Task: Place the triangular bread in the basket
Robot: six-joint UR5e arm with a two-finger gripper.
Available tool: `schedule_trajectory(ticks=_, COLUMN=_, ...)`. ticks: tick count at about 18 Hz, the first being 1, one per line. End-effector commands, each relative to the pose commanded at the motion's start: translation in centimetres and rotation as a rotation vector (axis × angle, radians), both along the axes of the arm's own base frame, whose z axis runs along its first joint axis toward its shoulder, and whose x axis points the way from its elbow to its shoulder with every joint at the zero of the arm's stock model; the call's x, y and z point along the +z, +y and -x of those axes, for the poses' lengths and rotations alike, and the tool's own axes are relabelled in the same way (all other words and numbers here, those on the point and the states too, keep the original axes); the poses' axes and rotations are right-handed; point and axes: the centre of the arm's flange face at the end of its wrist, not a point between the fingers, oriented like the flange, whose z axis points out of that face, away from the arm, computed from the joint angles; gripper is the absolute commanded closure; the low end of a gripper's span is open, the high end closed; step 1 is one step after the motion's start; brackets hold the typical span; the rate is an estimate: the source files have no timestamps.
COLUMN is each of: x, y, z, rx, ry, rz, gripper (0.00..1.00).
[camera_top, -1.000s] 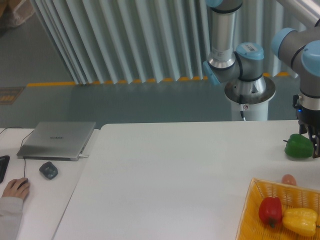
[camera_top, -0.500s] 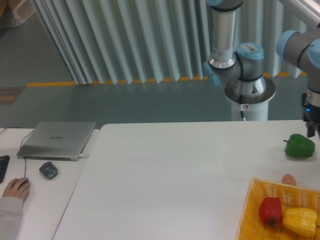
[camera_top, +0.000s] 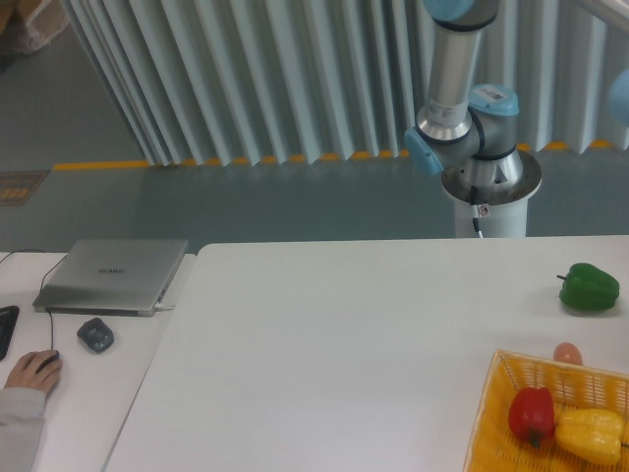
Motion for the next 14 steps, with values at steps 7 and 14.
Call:
schedule_trajectory(ticks=7, x=-5.6, y=0.6, z=2.0, rx=0.000, ry=-0.024, rz=0.014, gripper=0.00)
schedule_trajectory(ticks=14, x=-7.0, y=0.4, z=2.6, rx=0.001, ry=-0.003, rz=0.062, gripper=0.02)
